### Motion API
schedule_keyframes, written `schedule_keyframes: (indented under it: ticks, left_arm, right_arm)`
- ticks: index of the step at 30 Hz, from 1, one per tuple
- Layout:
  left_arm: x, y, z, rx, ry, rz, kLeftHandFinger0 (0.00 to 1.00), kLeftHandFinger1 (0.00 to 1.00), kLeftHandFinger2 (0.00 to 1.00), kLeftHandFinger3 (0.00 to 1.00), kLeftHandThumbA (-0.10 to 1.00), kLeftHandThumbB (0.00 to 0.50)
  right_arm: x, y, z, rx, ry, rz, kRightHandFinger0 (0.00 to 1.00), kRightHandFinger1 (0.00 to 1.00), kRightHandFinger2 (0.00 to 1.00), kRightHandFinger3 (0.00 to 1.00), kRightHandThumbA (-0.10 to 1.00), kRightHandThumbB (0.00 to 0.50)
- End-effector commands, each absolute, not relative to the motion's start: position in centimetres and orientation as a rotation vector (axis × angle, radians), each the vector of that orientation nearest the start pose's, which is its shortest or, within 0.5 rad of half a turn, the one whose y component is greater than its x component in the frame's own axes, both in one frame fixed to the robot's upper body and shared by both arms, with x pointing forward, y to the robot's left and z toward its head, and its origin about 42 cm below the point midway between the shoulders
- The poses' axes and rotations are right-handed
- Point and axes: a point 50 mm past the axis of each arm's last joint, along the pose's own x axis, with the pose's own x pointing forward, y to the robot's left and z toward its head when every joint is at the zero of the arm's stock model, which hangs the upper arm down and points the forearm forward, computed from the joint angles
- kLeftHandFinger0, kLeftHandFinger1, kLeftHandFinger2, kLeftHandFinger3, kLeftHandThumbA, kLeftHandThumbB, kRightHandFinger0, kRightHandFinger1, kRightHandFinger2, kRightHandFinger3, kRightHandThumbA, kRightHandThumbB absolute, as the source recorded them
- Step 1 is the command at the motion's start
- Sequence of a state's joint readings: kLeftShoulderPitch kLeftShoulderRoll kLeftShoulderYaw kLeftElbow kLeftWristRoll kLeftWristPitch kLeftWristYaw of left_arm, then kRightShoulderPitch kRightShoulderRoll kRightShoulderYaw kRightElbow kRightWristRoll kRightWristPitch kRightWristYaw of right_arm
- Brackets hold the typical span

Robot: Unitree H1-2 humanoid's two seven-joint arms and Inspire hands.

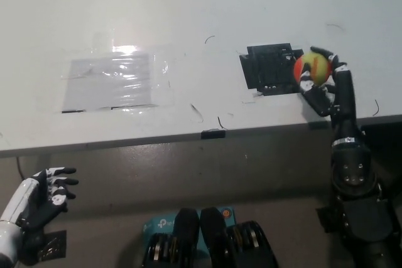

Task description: The robot uses right hand to squeeze a small tennis ball placed on the black area of the table

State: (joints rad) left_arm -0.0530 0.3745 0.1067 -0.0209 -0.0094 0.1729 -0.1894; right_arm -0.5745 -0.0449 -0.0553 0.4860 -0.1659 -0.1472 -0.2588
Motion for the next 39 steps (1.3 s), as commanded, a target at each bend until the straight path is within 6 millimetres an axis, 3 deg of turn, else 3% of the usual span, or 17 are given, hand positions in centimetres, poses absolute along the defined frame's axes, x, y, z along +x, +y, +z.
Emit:
schedule_keyframes:
  ticks: [1,2,3,6,8,11,17,26,33,39]
  left_arm:
    - [30.2,36.1,15.8,0.403,0.019,-0.056,0.40,0.50,0.60,0.69,0.30,0.018]
    - [30.2,36.1,15.8,0.402,0.007,-0.059,0.38,0.48,0.60,0.68,0.26,0.003]
    - [30.2,36.0,15.8,0.382,0.016,-0.053,0.40,0.50,0.61,0.68,0.19,0.000]
    - [30.3,36.0,15.8,0.378,0.014,-0.054,0.39,0.50,0.61,0.68,0.11,0.000]
    - [30.4,36.0,15.8,0.380,0.015,-0.054,0.40,0.50,0.61,0.69,0.11,0.000]
    - [30.4,36.0,15.8,0.400,0.014,-0.058,0.39,0.50,0.63,0.69,0.22,0.003]
    - [30.8,36.0,16.0,0.397,0.011,-0.059,0.40,0.50,0.62,0.67,0.27,0.017]
    - [31.0,36.0,16.2,0.395,0.004,-0.066,0.40,0.51,0.63,0.67,0.14,0.000]
    - [31.1,35.9,16.4,0.415,0.001,-0.073,0.42,0.53,0.65,0.71,0.19,0.006]
    - [31.2,35.8,16.3,0.396,0.011,-0.070,0.44,0.53,0.65,0.71,0.11,0.000]
  right_arm:
    - [44.6,-21.0,28.9,0.623,-0.384,-0.156,0.00,0.00,0.31,0.54,-0.10,0.000]
    - [44.4,-21.0,29.0,0.618,-0.395,-0.159,0.00,0.00,0.31,0.54,-0.10,0.006]
    - [43.9,-21.1,29.3,0.639,-0.407,-0.160,0.00,0.00,0.31,0.54,-0.10,0.044]
    - [43.3,-21.3,29.5,0.640,-0.431,-0.161,0.00,0.00,0.32,0.55,-0.10,0.007]
    - [42.5,-21.4,30.0,0.662,-0.446,-0.170,0.00,0.00,0.32,0.55,-0.10,0.000]
    - [42.0,-21.7,29.8,0.679,-0.447,-0.160,0.00,0.00,0.31,0.50,-0.10,0.018]
    - [41.6,-21.8,29.4,0.677,-0.433,-0.170,0.00,0.00,0.33,0.53,-0.10,0.000]
    - [41.2,-21.8,28.0,0.681,-0.383,-0.201,0.00,0.00,0.30,0.50,-0.10,0.000]
    - [41.2,-22.0,27.4,0.673,-0.367,-0.201,0.00,0.00,0.30,0.49,-0.10,0.001]
    - [41.7,-22.4,27.3,0.567,-0.348,-0.192,0.00,0.00,0.29,0.45,-0.10,0.013]
